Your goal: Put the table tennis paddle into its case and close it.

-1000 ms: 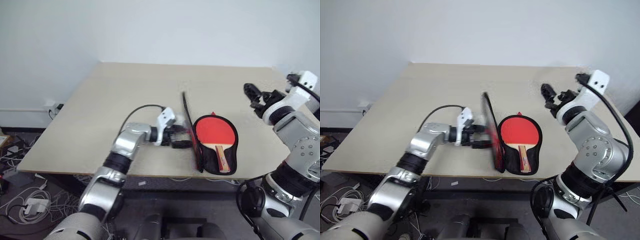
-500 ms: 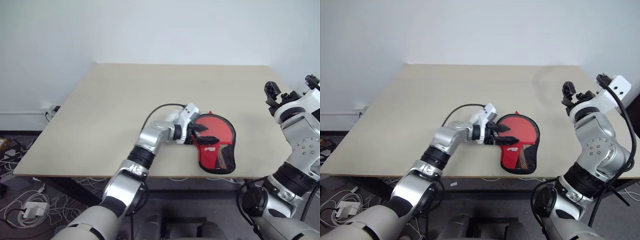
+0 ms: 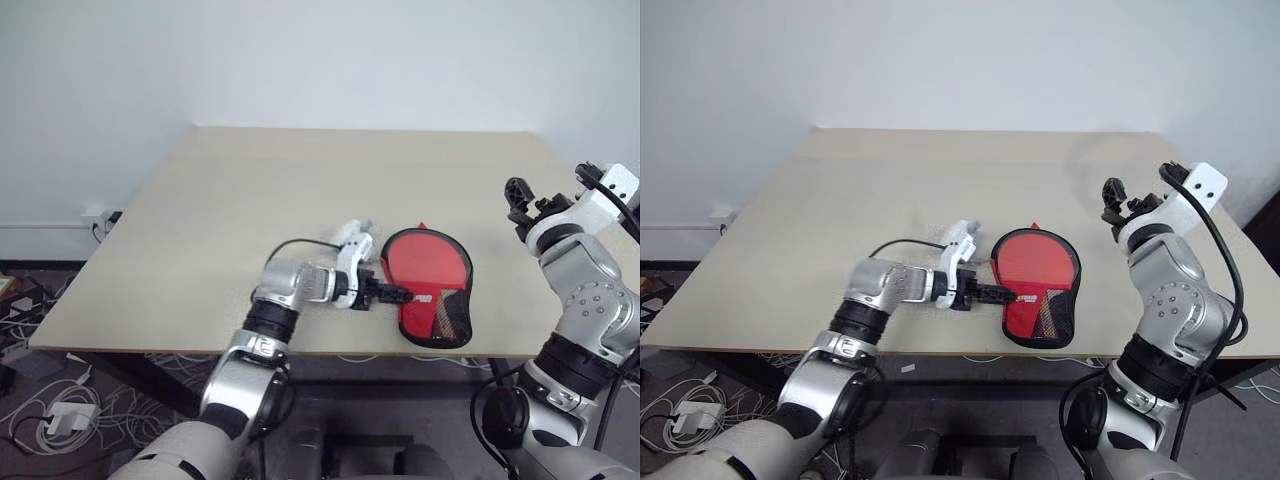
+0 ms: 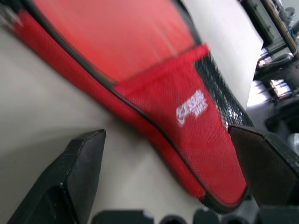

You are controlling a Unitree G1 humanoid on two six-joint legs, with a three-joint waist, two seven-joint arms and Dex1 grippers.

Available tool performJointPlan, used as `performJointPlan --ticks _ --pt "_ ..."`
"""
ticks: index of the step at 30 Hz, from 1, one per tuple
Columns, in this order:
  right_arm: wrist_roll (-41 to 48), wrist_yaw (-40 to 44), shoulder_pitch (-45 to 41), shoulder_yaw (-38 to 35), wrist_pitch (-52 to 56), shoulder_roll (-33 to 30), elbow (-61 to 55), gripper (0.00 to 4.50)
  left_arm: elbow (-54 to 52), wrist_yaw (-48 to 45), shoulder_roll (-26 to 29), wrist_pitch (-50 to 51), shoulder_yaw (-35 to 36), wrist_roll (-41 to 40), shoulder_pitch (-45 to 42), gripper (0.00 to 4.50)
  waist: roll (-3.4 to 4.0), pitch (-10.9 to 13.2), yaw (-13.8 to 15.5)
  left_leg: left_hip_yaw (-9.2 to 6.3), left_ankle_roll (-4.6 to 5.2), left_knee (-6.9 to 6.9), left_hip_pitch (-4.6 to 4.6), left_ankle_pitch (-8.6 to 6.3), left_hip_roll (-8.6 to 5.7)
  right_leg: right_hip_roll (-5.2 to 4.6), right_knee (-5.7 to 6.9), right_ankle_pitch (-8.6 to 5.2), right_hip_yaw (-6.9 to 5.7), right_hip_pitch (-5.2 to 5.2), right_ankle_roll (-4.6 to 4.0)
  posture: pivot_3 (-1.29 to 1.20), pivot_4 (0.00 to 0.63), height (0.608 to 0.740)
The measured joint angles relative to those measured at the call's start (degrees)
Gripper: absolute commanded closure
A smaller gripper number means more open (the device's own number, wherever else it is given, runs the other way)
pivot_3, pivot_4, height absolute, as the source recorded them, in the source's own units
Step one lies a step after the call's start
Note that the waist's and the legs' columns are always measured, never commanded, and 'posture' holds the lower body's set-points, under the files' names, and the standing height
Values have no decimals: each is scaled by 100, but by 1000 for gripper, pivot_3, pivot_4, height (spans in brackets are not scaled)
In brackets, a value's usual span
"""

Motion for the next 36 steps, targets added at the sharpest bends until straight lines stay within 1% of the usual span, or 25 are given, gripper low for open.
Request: performJointPlan --ticks 6,10,15,19,22,24,26,31,36 --pt "59 -10 22 24 -51 -96 54 347 914 285 -379 -310 269 -2 -454 0 0 0 76 1 5 3 1 0 -7 -6 -4 0 -4 4 0 0 0 715" --pt "110 -45 47 28 -86 -104 71 347 1415 401 -507 -308 665 -68 -684 0 0 -1 104 -6 11 4 0 -2 -15 -14 -6 0 -7 5 0 0 0 715" --pt "119 -102 141 17 -138 -110 71 347 1574 392 -630 5 995 -310 -690 0 1 -1 104 -9 11 5 -2 -1 -18 -17 -5 0 -10 5 0 0 0 715" --pt "151 -142 142 11 -152 -138 71 347 1577 253 -744 328 988 -444 -687 0 1 0 97 -8 10 3 -2 -1 -16 -16 -5 0 -10 3 0 0 0 715" --pt "176 -165 143 7 -172 -146 71 284 1577 238 -750 460 1005 -477 -684 608 1 0 64 -7 9 0 -2 0 -12 -13 -5 0 -9 3 0 0 0 715" --pt "180 -172 144 7 -190 -155 71 284 1577 255 -751 479 1031 -483 -675 1235 1 0 55 -6 9 -1 -2 0 -12 -13 -4 0 -7 3 0 0 0 715" --pt "182 -177 148 11 -200 -158 72 284 1577 269 -751 504 1078 -507 -670 2028 1 0 56 -6 9 -1 -2 0 -12 -13 -4 0 -6 2 0 0 0 715" --pt "199 -179 163 13 -235 -158 116 284 1587 436 -754 566 1171 -655 -666 3789 1 0 56 -6 9 -1 -2 0 -11 -13 -4 0 -5 2 0 0 0 715" --pt "214 -199 165 14 -263 -165 172 284 1785 685 -755 588 1419 -699 -667 3789 1 0 56 -4 9 -1 -2 0 -11 -12 -4 0 -3 2 0 0 0 715"
